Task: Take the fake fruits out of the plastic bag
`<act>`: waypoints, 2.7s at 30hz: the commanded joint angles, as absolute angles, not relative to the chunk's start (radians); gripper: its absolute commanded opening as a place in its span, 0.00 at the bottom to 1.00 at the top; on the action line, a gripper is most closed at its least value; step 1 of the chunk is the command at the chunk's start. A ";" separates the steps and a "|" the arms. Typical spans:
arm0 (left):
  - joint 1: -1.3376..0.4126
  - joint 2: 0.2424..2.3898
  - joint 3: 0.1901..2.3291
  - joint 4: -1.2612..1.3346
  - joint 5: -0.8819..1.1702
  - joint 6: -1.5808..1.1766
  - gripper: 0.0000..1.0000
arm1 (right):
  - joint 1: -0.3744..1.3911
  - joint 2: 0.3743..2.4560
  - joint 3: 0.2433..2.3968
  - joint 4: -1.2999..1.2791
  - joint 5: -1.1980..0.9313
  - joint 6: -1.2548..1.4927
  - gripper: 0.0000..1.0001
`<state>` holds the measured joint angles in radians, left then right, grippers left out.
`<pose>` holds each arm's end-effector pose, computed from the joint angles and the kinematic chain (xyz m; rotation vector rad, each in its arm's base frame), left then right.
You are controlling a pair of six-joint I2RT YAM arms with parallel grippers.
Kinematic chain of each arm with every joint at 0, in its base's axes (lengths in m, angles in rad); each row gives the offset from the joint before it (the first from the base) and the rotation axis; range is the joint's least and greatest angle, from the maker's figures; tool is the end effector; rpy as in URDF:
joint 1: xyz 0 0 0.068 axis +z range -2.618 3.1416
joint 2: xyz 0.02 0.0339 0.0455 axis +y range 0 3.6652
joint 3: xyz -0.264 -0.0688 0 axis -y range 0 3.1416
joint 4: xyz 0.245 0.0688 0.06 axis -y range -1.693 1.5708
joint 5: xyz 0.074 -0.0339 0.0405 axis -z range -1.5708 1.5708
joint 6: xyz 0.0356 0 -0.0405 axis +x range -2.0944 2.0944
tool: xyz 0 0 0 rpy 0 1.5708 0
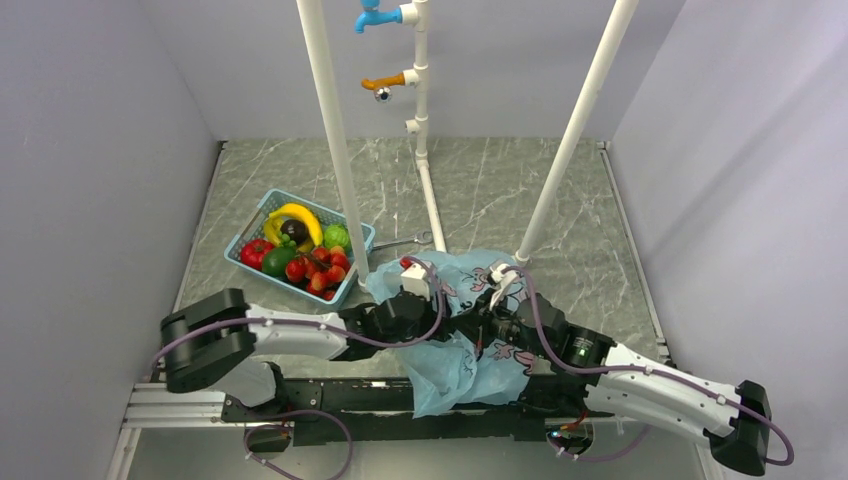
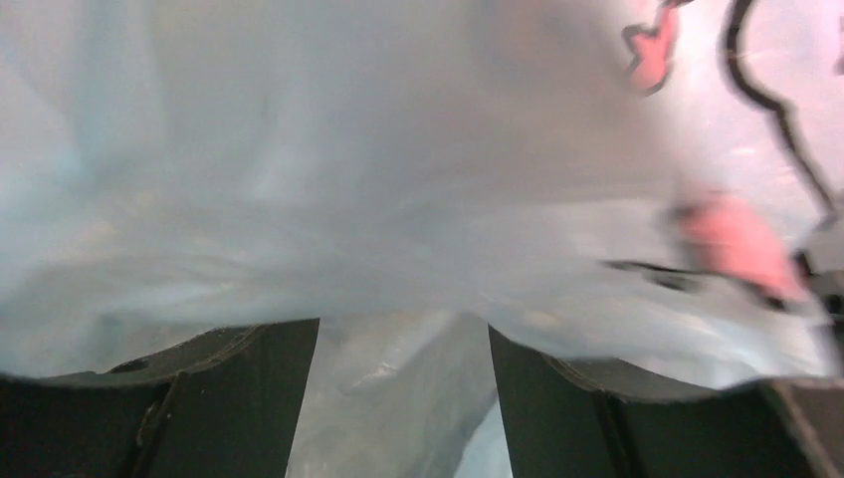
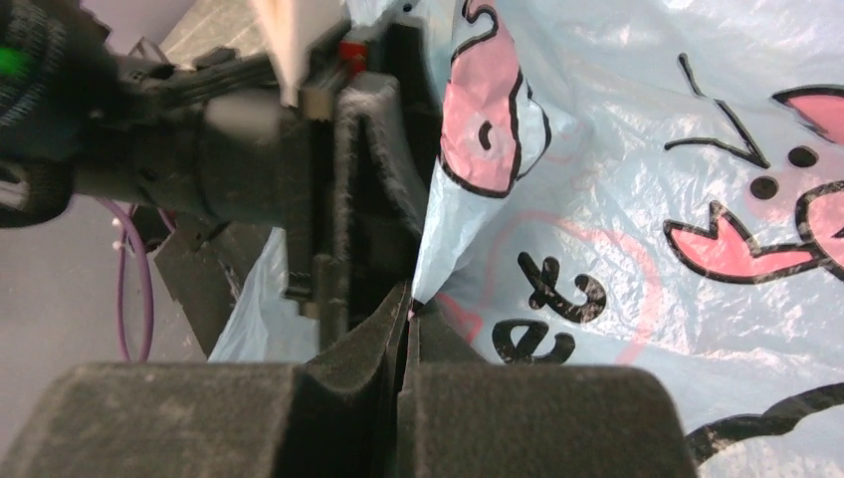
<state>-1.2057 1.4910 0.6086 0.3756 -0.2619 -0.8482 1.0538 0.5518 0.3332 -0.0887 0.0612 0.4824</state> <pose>0.1142 -0.2729 0.1730 0.2240 2.2015 -0.9609 0.0769 0.1309 0.2242 -0.5212 1.9334 0.9737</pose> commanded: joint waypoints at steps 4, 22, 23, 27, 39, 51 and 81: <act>-1.207 1.189 0.580 0.192 -0.331 -0.860 0.69 | 1.006 0.745 0.507 0.117 -0.188 0.433 0.00; -1.245 0.931 0.545 -0.075 -0.278 -0.889 0.52 | 0.874 0.724 0.355 0.236 -0.452 0.505 0.00; -1.264 0.966 0.557 -0.087 -0.309 -0.886 0.53 | 0.871 0.690 0.327 0.220 -0.437 0.503 0.00; -1.316 1.091 0.610 -0.153 -0.467 -0.921 0.63 | 0.862 0.584 0.244 0.170 -0.391 0.520 0.00; -1.293 1.311 0.662 -0.052 -0.592 -0.932 0.82 | 0.853 0.601 0.267 0.173 -0.416 0.525 0.00; -1.248 1.547 0.715 -0.009 -0.589 -0.894 0.64 | 0.851 0.602 0.241 0.179 -0.412 0.536 0.00; -1.158 1.424 0.627 0.229 -0.418 -0.838 0.75 | 0.851 0.637 0.230 0.187 -0.423 0.474 0.00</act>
